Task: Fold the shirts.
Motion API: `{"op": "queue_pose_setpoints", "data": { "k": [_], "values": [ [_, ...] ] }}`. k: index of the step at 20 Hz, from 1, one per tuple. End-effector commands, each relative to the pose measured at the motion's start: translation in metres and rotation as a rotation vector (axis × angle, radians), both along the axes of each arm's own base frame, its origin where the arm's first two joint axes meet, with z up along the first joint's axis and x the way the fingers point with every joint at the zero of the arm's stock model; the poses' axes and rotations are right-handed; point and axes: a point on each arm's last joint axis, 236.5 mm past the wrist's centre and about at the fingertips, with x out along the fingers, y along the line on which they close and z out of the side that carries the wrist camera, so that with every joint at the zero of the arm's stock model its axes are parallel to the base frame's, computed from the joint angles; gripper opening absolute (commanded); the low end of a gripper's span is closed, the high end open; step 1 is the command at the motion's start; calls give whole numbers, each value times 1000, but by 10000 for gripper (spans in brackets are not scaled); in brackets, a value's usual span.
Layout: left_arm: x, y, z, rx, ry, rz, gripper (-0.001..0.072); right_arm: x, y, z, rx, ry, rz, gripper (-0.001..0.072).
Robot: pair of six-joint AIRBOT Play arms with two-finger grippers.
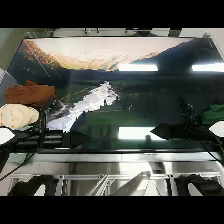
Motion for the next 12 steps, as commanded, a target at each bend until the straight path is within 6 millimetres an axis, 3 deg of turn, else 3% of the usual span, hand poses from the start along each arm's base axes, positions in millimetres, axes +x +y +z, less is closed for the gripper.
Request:
{"op": "queue_pose_setpoints", "data": {
  "k": [1,4,6,7,9,11,12],
  "values": [
    [1,1,2,3,-19,10,22,0,0,0,0,0,1,25],
    [13,13,-7,81,-2,53,12,0,0,0,0,0,1,25],
    [51,61,-6,256,-6,154,14,0,0,0,0,0,1,25],
    [82,101,2,354,-36,244,85,0,0,0,0,0,1,25],
    [137,185,33,458,-89,468,678,0,0,0,0,0,1,25],
    [178,283,53,501,-102,726,716,0,0,0,-5,-8,7,25],
    [185,325,51,507,-77,824,716,0,-1,0,-17,-36,36,25]
  ]
}}
